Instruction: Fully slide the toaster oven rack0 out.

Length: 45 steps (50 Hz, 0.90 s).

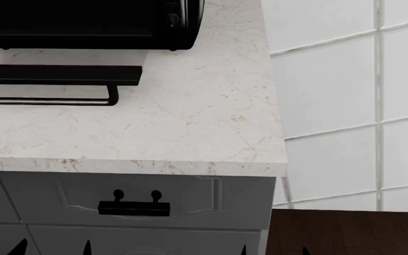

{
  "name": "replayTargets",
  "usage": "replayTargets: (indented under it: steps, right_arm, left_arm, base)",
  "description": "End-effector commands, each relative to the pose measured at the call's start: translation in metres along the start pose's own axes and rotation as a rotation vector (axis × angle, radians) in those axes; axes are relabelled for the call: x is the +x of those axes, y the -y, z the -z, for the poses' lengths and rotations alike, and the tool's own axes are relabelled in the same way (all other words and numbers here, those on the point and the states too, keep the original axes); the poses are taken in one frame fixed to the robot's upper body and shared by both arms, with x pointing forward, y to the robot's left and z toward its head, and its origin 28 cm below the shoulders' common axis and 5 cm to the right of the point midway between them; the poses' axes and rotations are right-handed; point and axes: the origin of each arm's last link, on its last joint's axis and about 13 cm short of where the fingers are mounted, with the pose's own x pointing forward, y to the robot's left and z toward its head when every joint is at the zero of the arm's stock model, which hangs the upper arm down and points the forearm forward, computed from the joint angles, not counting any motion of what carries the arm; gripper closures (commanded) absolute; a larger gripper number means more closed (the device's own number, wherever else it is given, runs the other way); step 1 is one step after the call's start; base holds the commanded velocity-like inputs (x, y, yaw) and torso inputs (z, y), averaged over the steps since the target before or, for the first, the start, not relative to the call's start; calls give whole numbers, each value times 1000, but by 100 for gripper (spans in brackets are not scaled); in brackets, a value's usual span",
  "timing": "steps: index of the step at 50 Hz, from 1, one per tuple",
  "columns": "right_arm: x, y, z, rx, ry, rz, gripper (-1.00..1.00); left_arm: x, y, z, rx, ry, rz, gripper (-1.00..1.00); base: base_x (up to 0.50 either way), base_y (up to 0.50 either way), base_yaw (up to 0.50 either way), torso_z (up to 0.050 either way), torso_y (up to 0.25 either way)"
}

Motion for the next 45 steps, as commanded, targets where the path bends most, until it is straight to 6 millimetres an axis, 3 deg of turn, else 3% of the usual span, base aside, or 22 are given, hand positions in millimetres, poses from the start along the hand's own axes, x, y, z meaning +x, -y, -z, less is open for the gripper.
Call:
replayTargets:
  steps: [1, 16, 20, 21, 22, 28, 37, 45]
  right_arm:
    - [0, 0, 0, 0, 0, 0, -100]
    - [-2, 0, -2, -12, -7, 29, -100]
    - [-1, 0, -8, -136, -101, 28, -100]
    - [-2, 1, -15, -79, -92, 0, -100]
    - [-3, 4, -21, -178, -130, 62, -100]
    - [-13, 6, -57, -166, -114, 40, -100]
    - [-18, 5, -103, -213, -93, 48, -100]
    - [-20, 18, -140, -284, -90, 80, -100]
  left_arm:
    - [0, 0, 0, 0, 0, 0, -100]
    - [-1, -1, -2, 7, 8, -14, -100]
    - [-5, -6, -14, -12, 3, -16, -100]
    - [-7, -7, -18, 8, 19, -29, -100]
    - [-11, -10, -23, 15, 29, -32, -100]
    - [-23, -17, -57, -25, -8, 42, -100]
    - [-23, -25, -102, -17, 4, 12, -100]
    - [-22, -34, -140, -12, 18, -6, -100]
  base:
    - [0, 0, 0, 0, 0]
    - [0, 0, 0, 0, 0]
    - [0, 0, 0, 0, 0]
    - [0, 0, 0, 0, 0]
    - [0, 0, 0, 0, 0]
    - [0, 0, 0, 0, 0]
    - [0, 0, 0, 0, 0]
    - [0, 0, 0, 0, 0]
